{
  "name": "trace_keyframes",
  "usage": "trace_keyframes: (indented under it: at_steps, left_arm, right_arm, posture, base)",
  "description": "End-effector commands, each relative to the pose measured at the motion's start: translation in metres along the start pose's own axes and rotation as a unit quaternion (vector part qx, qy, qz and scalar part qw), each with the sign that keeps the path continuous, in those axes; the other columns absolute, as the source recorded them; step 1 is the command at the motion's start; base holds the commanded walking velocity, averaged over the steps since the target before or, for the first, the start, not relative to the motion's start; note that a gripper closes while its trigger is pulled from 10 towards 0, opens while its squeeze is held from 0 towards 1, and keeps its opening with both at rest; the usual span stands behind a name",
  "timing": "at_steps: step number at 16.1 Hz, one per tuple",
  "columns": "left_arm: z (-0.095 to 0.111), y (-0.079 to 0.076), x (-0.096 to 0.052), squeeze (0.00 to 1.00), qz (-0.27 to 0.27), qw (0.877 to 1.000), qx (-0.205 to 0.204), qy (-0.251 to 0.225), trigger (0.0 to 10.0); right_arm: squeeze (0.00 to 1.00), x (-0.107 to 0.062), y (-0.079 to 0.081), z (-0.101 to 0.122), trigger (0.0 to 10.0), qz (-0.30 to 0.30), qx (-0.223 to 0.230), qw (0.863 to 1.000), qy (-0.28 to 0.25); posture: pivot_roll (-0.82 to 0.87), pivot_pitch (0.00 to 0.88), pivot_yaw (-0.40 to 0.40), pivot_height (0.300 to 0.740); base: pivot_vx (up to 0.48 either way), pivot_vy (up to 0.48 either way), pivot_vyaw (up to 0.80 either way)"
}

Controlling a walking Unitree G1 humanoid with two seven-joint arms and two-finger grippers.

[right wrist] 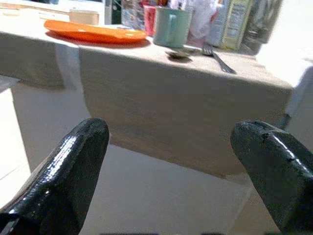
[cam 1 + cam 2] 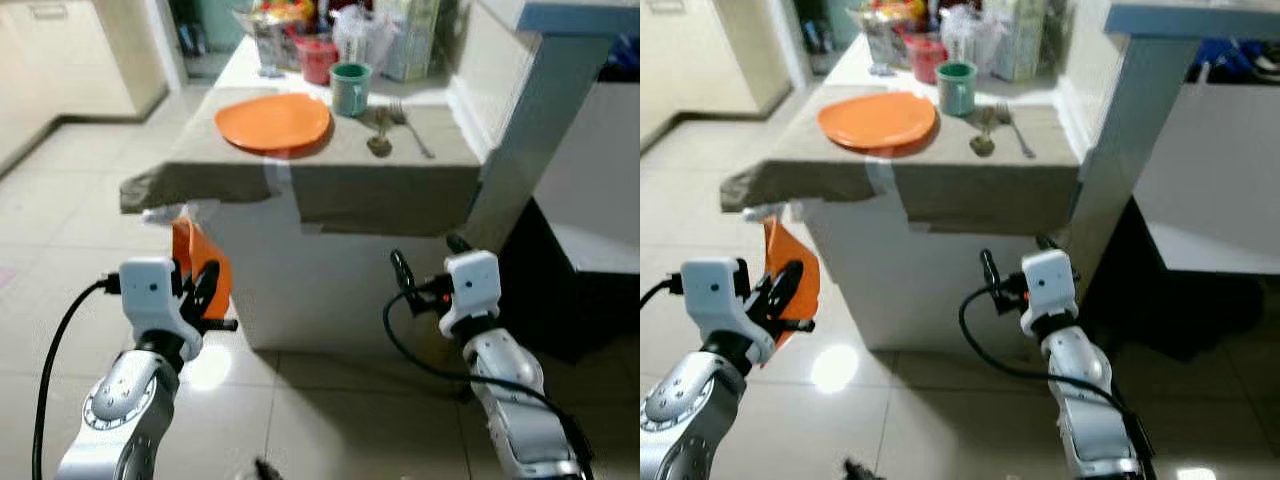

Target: Setting the table

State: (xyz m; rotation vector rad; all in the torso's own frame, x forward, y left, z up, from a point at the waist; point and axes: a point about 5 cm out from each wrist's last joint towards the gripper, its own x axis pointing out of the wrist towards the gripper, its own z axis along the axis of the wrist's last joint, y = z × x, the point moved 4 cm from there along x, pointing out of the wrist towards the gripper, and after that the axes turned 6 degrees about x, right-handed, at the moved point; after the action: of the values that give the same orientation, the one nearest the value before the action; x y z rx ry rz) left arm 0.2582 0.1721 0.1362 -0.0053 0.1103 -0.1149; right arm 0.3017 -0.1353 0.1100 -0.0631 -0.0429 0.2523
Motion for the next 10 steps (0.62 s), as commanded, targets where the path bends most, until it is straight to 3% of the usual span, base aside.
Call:
trace_keyframes:
  at_steps: [1, 4, 10]
  left_arm:
    - [0.0098, -0.0024, -0.0019, 0.0, -0.006, 1.0, 0.005, -0.024, 0.0]
    - [0.0105, -0.002, -0.0025, 0.0, -0.005, 0.999, 0.0, -0.032, 0.0]
    - [0.0186, -0.0071, -0.0025, 0.0, -0.011, 0.998, -0.026, -0.059, 0.0]
  right_arm:
    - [0.0, 0.0003, -0.0008, -0.0009, 10.0, 0.001, 0.003, 1.0, 0.002]
    - [0.0, 0.0018, -0.0016, -0.0003, 10.0, 0.001, 0.001, 1.0, 0.001]
    - [0.0, 0.0064, -0.005, 0.0003, 10.0, -0.002, -0.004, 1.0, -0.002]
  posture:
    - [-0.08, 0.026, 0.057, 0.736]
    - [-0.08, 0.028, 0.058, 0.736]
    - [-0.08, 0.014, 0.056, 0.736]
  base:
    - [0.0, 0.0, 0.0]
    - [0.0, 0.0, 0.0]
    - [0.0, -0.48, 0.0]
